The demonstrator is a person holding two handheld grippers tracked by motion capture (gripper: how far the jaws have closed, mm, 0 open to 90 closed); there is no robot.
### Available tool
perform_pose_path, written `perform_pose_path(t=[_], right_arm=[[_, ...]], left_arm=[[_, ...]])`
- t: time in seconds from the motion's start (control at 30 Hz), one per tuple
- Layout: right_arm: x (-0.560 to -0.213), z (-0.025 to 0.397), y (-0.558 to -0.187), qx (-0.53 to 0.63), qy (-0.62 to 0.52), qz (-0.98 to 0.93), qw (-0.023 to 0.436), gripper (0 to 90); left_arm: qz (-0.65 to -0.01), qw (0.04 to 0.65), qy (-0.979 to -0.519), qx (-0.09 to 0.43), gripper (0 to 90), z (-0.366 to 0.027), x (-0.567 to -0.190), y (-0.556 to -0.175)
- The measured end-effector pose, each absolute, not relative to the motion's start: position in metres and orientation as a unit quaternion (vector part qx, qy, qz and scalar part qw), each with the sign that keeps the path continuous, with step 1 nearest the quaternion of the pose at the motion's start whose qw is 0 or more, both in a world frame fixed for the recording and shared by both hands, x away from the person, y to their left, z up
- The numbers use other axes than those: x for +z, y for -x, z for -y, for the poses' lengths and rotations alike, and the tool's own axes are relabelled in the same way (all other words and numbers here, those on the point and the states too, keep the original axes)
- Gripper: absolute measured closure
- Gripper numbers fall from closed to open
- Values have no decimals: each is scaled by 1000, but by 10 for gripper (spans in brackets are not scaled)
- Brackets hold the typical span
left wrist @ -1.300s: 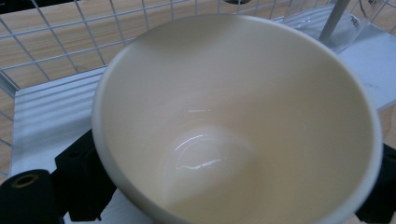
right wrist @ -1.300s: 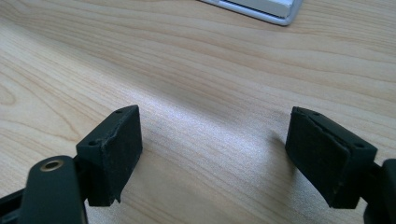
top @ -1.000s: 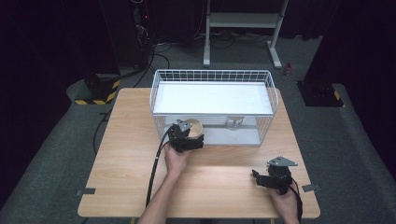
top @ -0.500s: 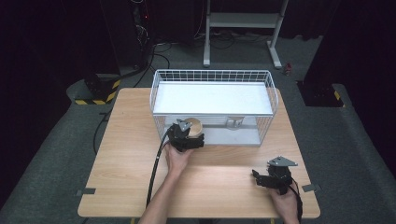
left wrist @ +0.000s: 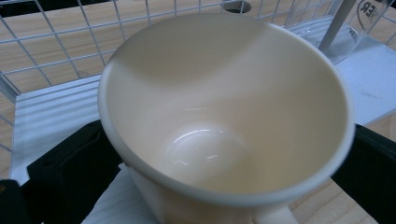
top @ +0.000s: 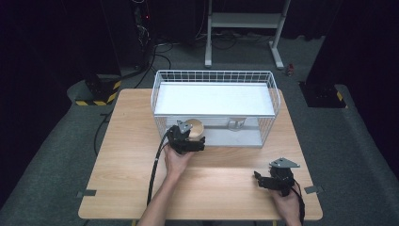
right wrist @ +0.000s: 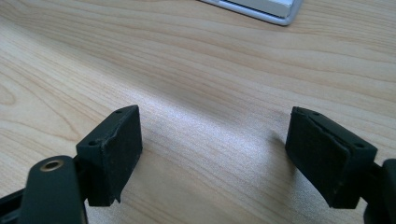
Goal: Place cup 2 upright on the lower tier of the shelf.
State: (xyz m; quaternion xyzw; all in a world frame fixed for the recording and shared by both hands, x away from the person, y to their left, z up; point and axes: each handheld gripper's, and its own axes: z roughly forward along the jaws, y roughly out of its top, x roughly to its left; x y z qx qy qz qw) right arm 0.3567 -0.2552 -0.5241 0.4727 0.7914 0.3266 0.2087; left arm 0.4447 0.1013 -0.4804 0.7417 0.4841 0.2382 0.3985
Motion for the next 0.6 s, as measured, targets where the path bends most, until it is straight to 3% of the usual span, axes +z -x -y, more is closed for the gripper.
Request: perform_pose_path(t=[0.17, 0.43, 0.6], right_arm=[[-524, 255, -357, 327, -473, -792, 209, 187], [-524, 255, -357, 327, -473, -791, 209, 187], [-524, 255, -357, 326, -473, -791, 209, 187]], left_arm=[[-477, 387, -748, 250, 11, -101, -480, -439], [-483, 390, -740, 259, 135, -106, -482, -428], [-485, 388, -738, 264, 157, -106, -483, -423]])
